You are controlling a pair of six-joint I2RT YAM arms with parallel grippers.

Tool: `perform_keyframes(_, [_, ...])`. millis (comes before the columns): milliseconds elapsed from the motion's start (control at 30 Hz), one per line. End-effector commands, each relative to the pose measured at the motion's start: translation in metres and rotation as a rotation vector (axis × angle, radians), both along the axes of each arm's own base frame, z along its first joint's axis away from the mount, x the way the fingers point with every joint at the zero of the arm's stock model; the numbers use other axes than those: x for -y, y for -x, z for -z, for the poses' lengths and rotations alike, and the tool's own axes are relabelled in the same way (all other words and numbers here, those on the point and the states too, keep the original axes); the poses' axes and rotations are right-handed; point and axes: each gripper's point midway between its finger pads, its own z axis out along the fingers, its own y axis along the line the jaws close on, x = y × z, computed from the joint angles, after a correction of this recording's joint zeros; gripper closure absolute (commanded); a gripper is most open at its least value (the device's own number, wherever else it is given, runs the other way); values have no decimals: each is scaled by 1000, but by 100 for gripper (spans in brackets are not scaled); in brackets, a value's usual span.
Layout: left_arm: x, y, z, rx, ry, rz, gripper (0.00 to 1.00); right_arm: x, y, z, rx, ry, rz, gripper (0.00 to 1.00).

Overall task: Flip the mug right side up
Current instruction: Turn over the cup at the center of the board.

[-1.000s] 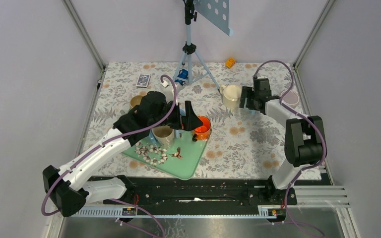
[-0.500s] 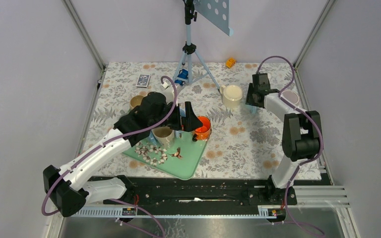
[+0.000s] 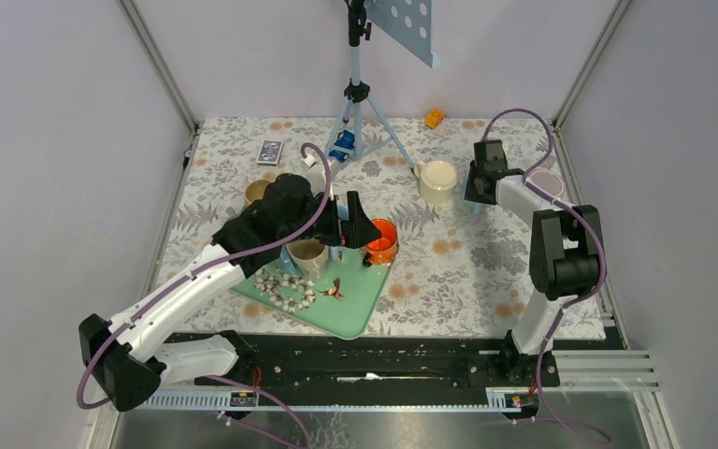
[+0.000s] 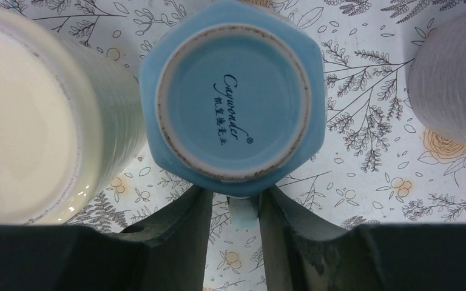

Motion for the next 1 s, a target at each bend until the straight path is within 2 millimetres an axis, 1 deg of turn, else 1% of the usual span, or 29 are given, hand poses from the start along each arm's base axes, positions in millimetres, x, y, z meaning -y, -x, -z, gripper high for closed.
perform_keyframes(0, [2, -1, -12, 32, 40, 0, 1, 7, -11, -7, 34, 13, 28, 61])
perform_keyframes(133, [3, -1, -12, 29, 42, 0, 1, 8, -12, -9, 38, 16, 30, 67])
perform_keyframes(233, [4, -1, -13, 26, 51, 1, 1, 8, -11, -9, 32, 15, 28, 78])
perform_keyframes(400, [5, -2, -13, 11, 68, -15, 1, 5, -7, -18, 39, -10, 32, 100])
perform_keyframes(567, [6, -2, -9, -30, 102, -36, 1, 1, 4, -32, 72, -56, 44, 100])
perform_keyframes(667, [8, -4, -7, -59, 138, -44, 1, -3, 14, -37, 94, -90, 47, 100])
perform_keyframes(800, [11, -3, -4, -96, 188, -48, 1, -7, 30, -41, 100, -138, 62, 100])
perform_keyframes(967, [15, -5, -2, -118, 225, -55, 1, -20, 51, -47, 130, -246, 62, 100])
